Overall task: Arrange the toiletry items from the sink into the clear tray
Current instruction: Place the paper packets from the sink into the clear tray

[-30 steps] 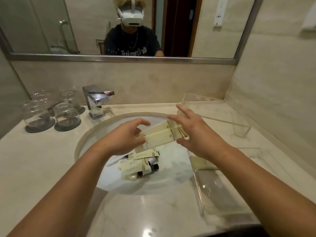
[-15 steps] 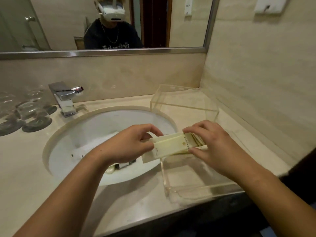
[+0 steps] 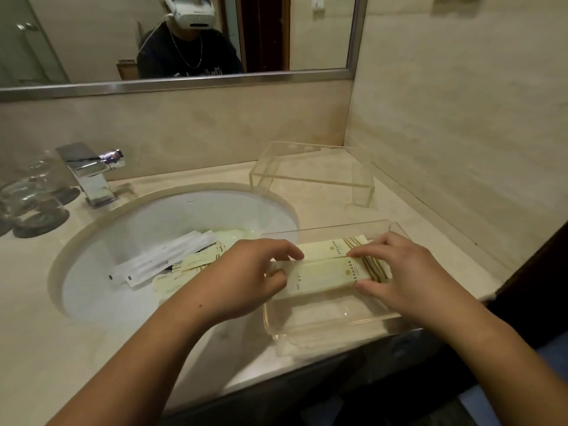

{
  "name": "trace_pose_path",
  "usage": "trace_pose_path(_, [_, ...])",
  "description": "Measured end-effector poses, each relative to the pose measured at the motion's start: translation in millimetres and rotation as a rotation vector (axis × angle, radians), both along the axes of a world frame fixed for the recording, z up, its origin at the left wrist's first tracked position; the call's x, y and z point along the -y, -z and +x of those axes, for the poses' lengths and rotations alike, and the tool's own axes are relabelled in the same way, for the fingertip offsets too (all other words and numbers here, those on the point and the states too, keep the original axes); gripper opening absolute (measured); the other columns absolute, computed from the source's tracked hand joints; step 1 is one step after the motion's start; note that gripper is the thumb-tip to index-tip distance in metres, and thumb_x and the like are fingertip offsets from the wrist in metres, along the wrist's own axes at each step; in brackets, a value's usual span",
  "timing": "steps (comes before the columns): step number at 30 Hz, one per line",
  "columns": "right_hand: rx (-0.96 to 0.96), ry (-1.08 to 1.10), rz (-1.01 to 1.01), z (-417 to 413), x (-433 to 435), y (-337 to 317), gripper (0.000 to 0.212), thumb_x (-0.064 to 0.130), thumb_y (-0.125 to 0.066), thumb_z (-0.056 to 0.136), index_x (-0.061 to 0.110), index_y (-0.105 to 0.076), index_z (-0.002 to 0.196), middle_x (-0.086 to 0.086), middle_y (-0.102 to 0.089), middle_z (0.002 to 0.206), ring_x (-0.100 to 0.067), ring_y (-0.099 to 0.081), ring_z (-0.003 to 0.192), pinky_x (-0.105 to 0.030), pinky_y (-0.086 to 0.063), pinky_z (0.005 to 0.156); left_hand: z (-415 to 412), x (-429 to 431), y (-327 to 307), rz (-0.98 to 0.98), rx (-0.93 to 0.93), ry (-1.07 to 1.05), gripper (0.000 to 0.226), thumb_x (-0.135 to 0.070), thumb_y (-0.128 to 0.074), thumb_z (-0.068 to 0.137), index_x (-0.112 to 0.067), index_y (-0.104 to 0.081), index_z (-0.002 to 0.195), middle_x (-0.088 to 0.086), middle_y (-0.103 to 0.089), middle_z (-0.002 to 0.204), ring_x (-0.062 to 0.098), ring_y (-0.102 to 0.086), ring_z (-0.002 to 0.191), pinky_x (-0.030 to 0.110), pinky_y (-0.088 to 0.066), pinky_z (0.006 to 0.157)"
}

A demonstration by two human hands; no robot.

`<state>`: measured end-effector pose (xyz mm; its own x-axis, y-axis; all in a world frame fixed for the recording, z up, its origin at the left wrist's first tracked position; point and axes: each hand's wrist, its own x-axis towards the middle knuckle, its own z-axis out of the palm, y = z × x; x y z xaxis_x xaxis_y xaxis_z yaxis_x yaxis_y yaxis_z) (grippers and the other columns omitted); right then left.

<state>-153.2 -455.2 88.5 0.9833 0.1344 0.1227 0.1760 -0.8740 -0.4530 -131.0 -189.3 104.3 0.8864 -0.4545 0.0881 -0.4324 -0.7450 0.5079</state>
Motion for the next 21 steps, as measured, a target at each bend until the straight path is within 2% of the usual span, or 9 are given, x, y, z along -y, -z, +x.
trace_pose_path(2, [-0.043,0.012,-0.020,0,4,-2,0.049,0.037,-0.082,0.078,0.042,-0.065,0.124,0.013,-0.055,0.115,-0.007,-0.053,0.114,-0.011,-0.033,0.095,-2,5,3,0.071,0.036,0.014,0.032,-0.031,-0.057,0.095,-0.042,-0.065,0.124,-0.022,-0.067,0.112,-0.003,-0.059,0.099,0.020,-0.048,0.090])
trace_pose_path(4, [-0.062,0.018,-0.015,-1,5,-1,0.050,0.038,-0.083,0.076,0.043,-0.065,0.123,0.015,-0.054,0.115,-0.006,-0.053,0.113,-0.012,-0.033,0.096,-5,9,6,0.153,0.093,0.025,0.032,-0.043,-0.056,0.095,-0.041,-0.063,0.126,-0.020,-0.064,0.113,0.000,-0.055,0.105,0.031,-0.043,0.100])
trace_pose_path(6, [-0.065,0.029,0.010,-2,5,1,0.052,0.039,-0.085,0.073,0.045,-0.066,0.122,0.017,-0.053,0.114,-0.006,-0.053,0.112,-0.013,-0.034,0.098,-8,14,9,0.228,0.127,0.029,0.040,-0.056,-0.056,0.092,-0.042,-0.060,0.129,-0.021,-0.058,0.117,0.001,-0.049,0.111,0.031,-0.035,0.105])
trace_pose_path(11, [-0.160,0.115,0.022,-4,11,-1,0.062,0.040,-0.088,0.068,0.046,-0.060,0.124,0.013,-0.048,0.122,-0.008,-0.053,0.111,-0.020,-0.041,0.094,-7,20,11,0.285,0.130,0.044,0.055,-0.065,-0.062,0.082,-0.046,-0.054,0.132,-0.023,-0.053,0.122,0.003,-0.047,0.112,0.028,-0.031,0.102])
trace_pose_path(15, [-0.193,0.157,0.034,-4,10,-3,0.051,0.030,-0.085,0.072,0.041,-0.059,0.115,0.009,-0.050,0.126,-0.013,-0.055,0.116,-0.031,-0.050,0.099,-4,23,10,0.309,0.177,0.042,0.043,-0.058,-0.063,0.087,-0.046,-0.055,0.127,-0.021,-0.055,0.116,0.004,-0.050,0.106,0.028,-0.034,0.097])
trace_pose_path(21, [-0.110,0.199,0.062,-1,1,3,0.040,0.028,-0.084,0.075,0.039,-0.059,0.105,0.008,-0.051,0.121,-0.012,-0.057,0.111,-0.024,-0.050,0.093,-5,22,15,0.276,0.200,-0.016,0.028,-0.050,-0.064,0.089,-0.046,-0.061,0.117,-0.021,-0.055,0.109,0.004,-0.053,0.102,0.028,-0.038,0.094])
